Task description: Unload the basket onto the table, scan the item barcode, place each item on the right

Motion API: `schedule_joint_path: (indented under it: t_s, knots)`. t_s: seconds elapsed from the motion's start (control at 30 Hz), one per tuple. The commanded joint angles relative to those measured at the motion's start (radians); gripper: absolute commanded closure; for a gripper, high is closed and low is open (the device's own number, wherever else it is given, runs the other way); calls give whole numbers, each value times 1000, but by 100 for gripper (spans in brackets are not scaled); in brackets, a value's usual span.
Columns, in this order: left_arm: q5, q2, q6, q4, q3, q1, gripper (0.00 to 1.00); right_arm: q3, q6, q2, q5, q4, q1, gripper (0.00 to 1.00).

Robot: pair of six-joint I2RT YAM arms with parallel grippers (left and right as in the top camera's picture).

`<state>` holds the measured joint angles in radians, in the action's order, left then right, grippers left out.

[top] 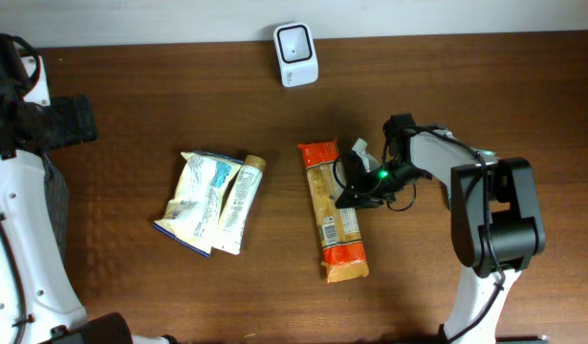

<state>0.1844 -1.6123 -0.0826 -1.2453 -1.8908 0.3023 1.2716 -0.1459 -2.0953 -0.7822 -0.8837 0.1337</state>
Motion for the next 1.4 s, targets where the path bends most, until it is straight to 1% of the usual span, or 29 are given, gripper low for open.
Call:
schedule_joint_path:
  t_s: [0.0,0.13,0.27,0.3,0.37,0.4,0.47,0.6,0.67,0.7,0.8,0.83,0.9,1.0,1.07,1.1,1.17,1.27,1.3,1.37]
  knots:
    - [3,12,0,1,-6,2,1,-33,-2,-54,91,5,16,96]
    - [3,12,0,1,-6,2,1,50,-3,-53,-39,-89,15,96]
    - [3,12,0,1,-6,2,1,174,-4,-38,-91,-200,15,96]
    - [3,12,0,1,-6,2,1,205,-22,-31,-103,-230,15,96]
    - [3,12,0,1,-6,2,1,249,-104,-8,-159,-298,15,96]
    - [3,12,0,1,-6,2,1,262,-112,11,-164,-317,15,96]
    - [3,12,0,1,-6,2,1,277,-112,51,-168,-322,15,96]
    - [3,12,0,1,-6,2,1,289,-111,135,-233,-325,15,96]
    - [3,12,0,1,-6,2,1,323,-111,180,-269,-336,13,96]
    - [3,12,0,1,-6,2,1,346,-109,199,-303,-341,5,96]
    - [3,12,0,1,-6,2,1,404,-109,236,-495,-343,-35,96]
    - [3,12,0,1,-6,2,1,420,-108,240,-587,-344,-54,96]
    - [3,12,0,1,-6,2,1,425,-108,240,-687,-339,-70,96]
    - [3,12,0,1,-6,2,1,425,-109,240,-710,-328,-71,96]
    - [3,12,0,1,-6,2,1,425,-108,240,-679,-309,-68,96]
    - [3,12,0,1,-6,2,1,425,-108,240,-617,-305,-65,96]
    - [3,12,0,1,-6,2,1,425,-73,240,-429,-295,-40,96]
    - [3,12,0,1,-6,2,1,425,98,240,-116,-184,71,96]
    - [3,12,0,1,-6,2,1,425,131,240,-32,-149,109,96]
    - [3,12,0,1,-6,2,1,436,148,240,150,-84,179,96]
